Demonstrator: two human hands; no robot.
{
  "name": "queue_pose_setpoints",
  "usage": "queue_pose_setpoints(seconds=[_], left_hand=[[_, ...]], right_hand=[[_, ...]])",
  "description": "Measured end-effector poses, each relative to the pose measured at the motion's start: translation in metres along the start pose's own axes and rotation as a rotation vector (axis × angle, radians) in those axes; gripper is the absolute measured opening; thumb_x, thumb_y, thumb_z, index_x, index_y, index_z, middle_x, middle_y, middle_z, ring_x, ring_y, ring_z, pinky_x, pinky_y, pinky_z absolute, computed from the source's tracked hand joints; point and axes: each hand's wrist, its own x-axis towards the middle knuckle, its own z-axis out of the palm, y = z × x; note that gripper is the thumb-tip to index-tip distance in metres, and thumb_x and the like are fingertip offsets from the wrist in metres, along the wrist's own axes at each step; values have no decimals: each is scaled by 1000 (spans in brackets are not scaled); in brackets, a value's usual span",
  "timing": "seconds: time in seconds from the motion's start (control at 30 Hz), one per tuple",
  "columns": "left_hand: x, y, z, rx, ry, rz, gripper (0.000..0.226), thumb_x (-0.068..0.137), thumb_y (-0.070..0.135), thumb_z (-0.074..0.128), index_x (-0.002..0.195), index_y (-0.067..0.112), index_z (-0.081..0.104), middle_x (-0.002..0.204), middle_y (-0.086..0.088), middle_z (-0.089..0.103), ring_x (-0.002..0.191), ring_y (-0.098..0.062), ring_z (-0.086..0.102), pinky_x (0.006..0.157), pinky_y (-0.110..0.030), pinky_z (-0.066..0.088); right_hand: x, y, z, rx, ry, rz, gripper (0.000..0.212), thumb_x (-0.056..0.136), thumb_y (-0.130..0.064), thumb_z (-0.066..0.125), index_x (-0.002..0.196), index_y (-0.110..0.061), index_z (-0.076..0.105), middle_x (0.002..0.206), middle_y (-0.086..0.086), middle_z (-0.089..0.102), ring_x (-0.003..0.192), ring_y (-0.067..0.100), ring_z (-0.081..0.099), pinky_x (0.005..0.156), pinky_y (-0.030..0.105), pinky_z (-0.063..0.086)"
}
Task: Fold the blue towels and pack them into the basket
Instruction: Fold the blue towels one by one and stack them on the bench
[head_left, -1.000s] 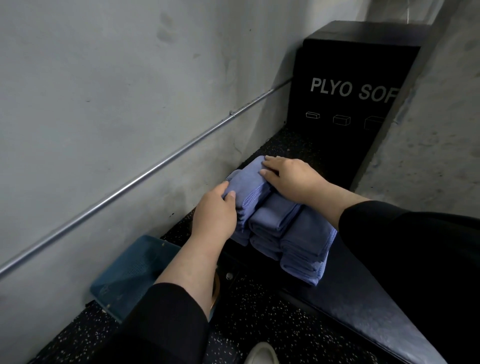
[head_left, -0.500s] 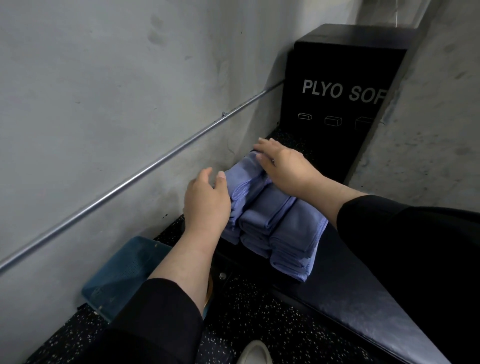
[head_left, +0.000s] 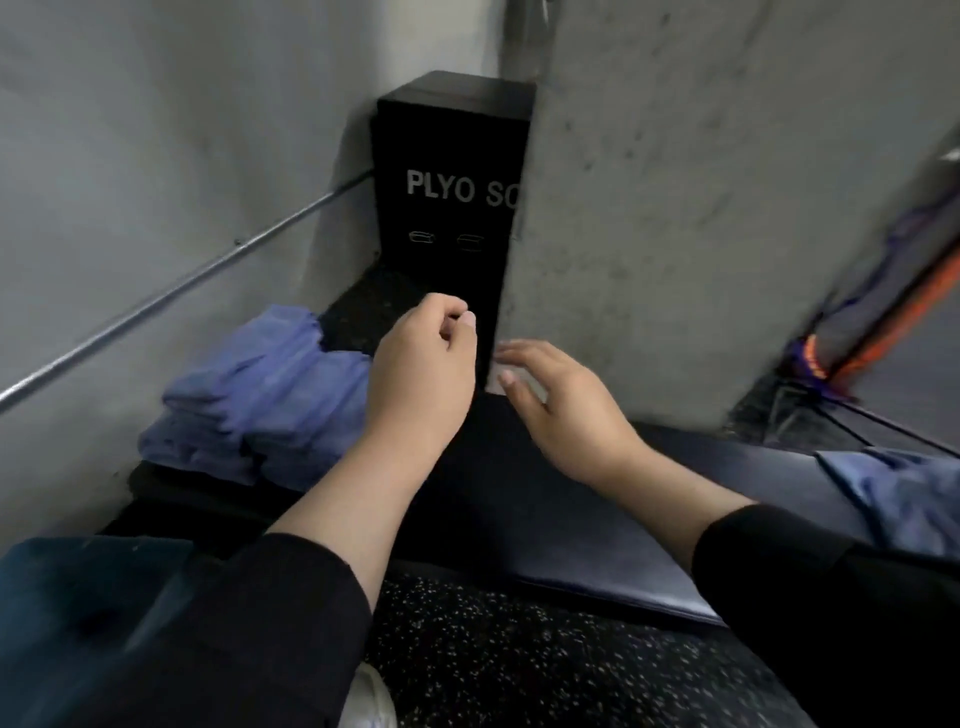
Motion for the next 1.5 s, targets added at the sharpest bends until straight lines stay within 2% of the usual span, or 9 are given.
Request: queue_pose_setpoints(seconds=[0.23, 0.5, 0.7, 0.83, 0.97, 1.1, 1.2, 1.33, 1.5], left_hand=[[-62, 83, 100, 142, -550, 143, 29, 101, 43, 51, 119, 25, 64, 111, 6, 66, 105, -19, 62, 93, -40, 51], [-104, 96, 176, 266, -749, 239, 27, 101, 43, 51, 115, 24, 65, 107, 5, 66, 97, -19, 60, 83, -34, 49], [-114, 97, 204, 255, -811, 274, 28, 101, 44, 51, 116, 26, 65, 104, 8, 62, 95, -16, 57, 84, -34, 48], [-121, 100, 213, 231, -843, 294, 29, 101, 45, 50, 119, 27, 64, 103, 10, 59, 97, -14, 57, 88, -35, 48], [-122, 101, 218, 220, -858, 310, 30, 101, 45, 51, 120, 27, 64, 103, 12, 58, 99, -12, 57, 90, -35, 48], [-120, 100, 219, 199, -843, 316, 30, 100, 45, 51, 119, 28, 65, 103, 13, 57, 99, -12, 57, 90, -36, 49], [-117, 98, 216, 187, -843, 300, 29, 100, 45, 51, 118, 28, 65, 104, 13, 57, 100, -12, 57, 91, -37, 49], [-115, 100, 212, 138, -836, 255, 26, 100, 44, 52, 117, 28, 66, 105, 14, 61, 101, -11, 58, 92, -35, 48], [-113, 112, 206, -291, -871, -64, 19, 102, 45, 50, 110, 37, 66, 111, 16, 68, 107, -7, 64, 95, -35, 52]], right_hand=[[-142, 111, -112, -281, -126, 361, 29, 100, -33, 57, 120, -15, 67, 117, 3, 70, 110, 23, 64, 94, 35, 48], [-213, 198, -180, -539, -40, 702, 32, 92, -38, 66, 120, -24, 68, 125, 1, 64, 119, 28, 57, 93, 41, 43], [-254, 242, -239, -704, 262, 1072, 45, 89, -46, 64, 130, -29, 59, 143, 1, 49, 133, 31, 42, 108, 55, 30], [-274, 263, -237, -628, 111, 1255, 44, 79, -46, 67, 118, -27, 62, 141, 3, 47, 134, 32, 39, 106, 62, 27], [-271, 268, -234, -627, 149, 1254, 17, 86, -38, 62, 96, -25, 65, 134, 5, 50, 132, 32, 39, 106, 62, 26], [-261, 259, -244, -477, 301, 1318, 20, 89, -46, 60, 92, -26, 62, 114, 4, 63, 117, 32, 53, 105, 55, 35], [-242, 235, -266, -222, 572, 1153, 18, 95, -37, 61, 98, -20, 57, 94, 6, 66, 85, 24, 61, 78, 29, 48], [-208, 190, -266, -10, 781, 940, 20, 101, -29, 56, 107, -10, 55, 79, -5, 57, 64, 2, 47, 49, 8, 36], [-160, 147, -218, 198, 738, 697, 10, 98, -18, 59, 93, -13, 52, 71, -4, 55, 59, 3, 45, 59, 18, 39]])
